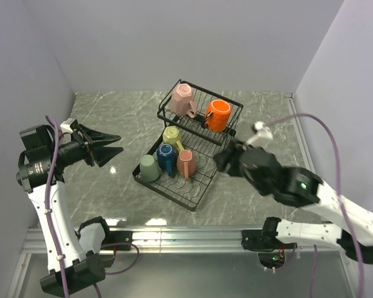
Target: Load the cups into the dish rack
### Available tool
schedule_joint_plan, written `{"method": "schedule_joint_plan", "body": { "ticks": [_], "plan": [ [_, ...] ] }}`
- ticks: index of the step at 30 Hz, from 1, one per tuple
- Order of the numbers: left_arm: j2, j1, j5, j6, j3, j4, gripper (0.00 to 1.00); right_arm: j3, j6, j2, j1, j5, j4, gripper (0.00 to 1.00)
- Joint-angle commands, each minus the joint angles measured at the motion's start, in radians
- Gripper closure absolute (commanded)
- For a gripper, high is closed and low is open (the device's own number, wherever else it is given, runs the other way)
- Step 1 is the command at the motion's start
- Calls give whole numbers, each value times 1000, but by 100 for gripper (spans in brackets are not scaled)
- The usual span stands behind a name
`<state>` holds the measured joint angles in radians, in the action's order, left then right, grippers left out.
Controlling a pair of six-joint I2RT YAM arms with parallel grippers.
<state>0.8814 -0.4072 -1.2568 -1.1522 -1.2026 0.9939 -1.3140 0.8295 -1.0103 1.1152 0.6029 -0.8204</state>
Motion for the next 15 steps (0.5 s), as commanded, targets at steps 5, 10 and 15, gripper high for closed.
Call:
{"method": "schedule_joint_plan", "body": {
  "ticks": [5,10,15],
  "plan": [
    [4,-4,167,104,-66,86,49,317,207,329,23,-21,-28,38],
    [13,-5,255,120,-121,98,49,312,223,375,25,-23,-126,38],
    [4,-1,329,112,-95,72,50,298,177,388,23,-40,-117,37]
  ]
}}
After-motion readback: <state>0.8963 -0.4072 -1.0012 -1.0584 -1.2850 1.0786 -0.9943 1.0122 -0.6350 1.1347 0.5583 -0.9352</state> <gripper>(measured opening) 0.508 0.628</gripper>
